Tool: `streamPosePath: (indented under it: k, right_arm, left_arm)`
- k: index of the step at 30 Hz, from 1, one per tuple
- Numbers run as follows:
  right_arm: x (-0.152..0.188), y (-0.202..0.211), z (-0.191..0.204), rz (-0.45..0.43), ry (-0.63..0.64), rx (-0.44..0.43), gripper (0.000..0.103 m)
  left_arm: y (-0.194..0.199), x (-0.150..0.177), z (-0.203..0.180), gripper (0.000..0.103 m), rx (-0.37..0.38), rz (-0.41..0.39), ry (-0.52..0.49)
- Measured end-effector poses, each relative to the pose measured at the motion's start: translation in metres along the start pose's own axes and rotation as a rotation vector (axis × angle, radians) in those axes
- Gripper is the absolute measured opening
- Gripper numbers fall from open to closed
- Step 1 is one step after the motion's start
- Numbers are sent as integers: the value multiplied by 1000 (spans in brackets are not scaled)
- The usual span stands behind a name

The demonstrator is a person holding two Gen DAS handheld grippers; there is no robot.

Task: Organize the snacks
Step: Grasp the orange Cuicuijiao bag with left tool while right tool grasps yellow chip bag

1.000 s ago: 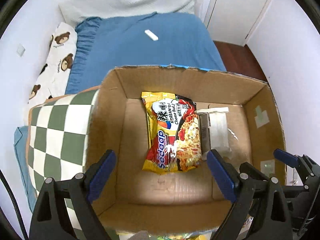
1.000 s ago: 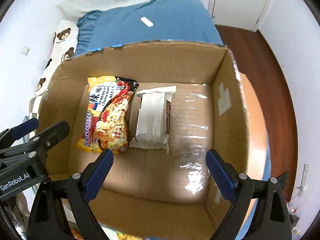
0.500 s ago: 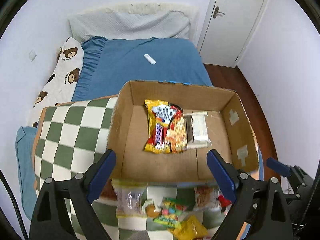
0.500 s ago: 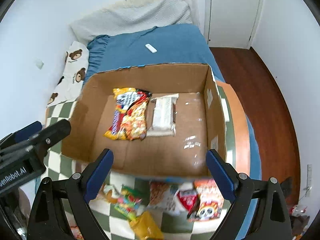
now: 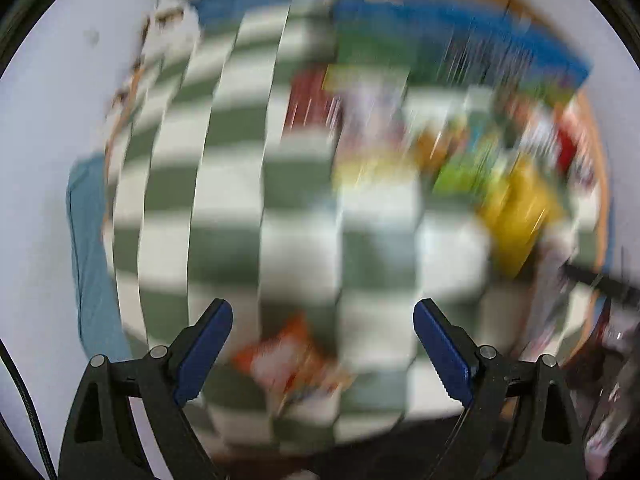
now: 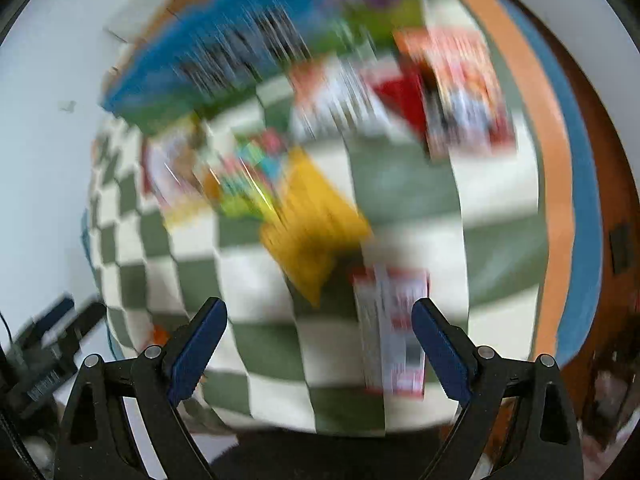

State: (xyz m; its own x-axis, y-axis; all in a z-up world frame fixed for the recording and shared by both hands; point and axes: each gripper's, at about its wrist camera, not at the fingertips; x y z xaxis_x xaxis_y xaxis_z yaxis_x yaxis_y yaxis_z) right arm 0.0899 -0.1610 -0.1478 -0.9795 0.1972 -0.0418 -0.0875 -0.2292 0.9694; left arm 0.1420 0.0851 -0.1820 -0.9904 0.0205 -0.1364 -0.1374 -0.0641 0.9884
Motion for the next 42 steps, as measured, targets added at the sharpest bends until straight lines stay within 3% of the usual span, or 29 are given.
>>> streamPosePath:
  k: [3,6,10,13,14,16,18,25,27,32,39,42]
  right_arm:
    - [25,-21,-11,41,-35,3,96]
    - [37,-29,-11,26,-54,7,96]
    - [28,-26,-1,-19,-65,6,96]
    - [14,-23,12,-59,-78,9,96]
    - [10,-23,16,-68,-83,6,96]
    - [-2,-21,23,-96,-97,8,96]
    - [-11,-23,27,-111,-110,22,96]
    - [-53,-53,28,-109,-168,138,93]
    - [-64,-64,31,-95,-139,166,76]
    - [-63,-72,51,-83,85,247,63]
    - [-21,-92,76,74,467,229,64]
    - [-17,-94,71,72,446,222,74]
  left_arm:
    - [-38,44,20,93,-12,117,7]
    - [-66,64,45,93,75,210,133]
    - [-90,64,64,93,202,240,309]
    - [-103,56,65,91,255,240,381]
    - [-107,52,63,86,252,235,389]
    - [-112,45,56,65,253,232,381]
    - [-115,36,45,61,217,218,347]
    - [-115,17,15,61,159,177,278]
    - [-116,14,10,61,157,179,269]
    - [-114,27,11,63,183,195,247]
    - [-123,30,5,68,177,229,186]
    - [-123,29,-6,68,152,228,171]
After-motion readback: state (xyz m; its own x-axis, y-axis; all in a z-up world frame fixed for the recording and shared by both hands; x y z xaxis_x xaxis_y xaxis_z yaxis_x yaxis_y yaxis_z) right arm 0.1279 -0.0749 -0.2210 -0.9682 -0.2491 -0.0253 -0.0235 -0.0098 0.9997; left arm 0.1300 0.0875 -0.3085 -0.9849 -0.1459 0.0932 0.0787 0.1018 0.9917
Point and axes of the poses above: each gripper's, at about its wrist camera, not at the fingertips, and y roughly against the way its jaws point, z to its left, x to its underside, and after that the axes turned 1 degree about -x, right-handed
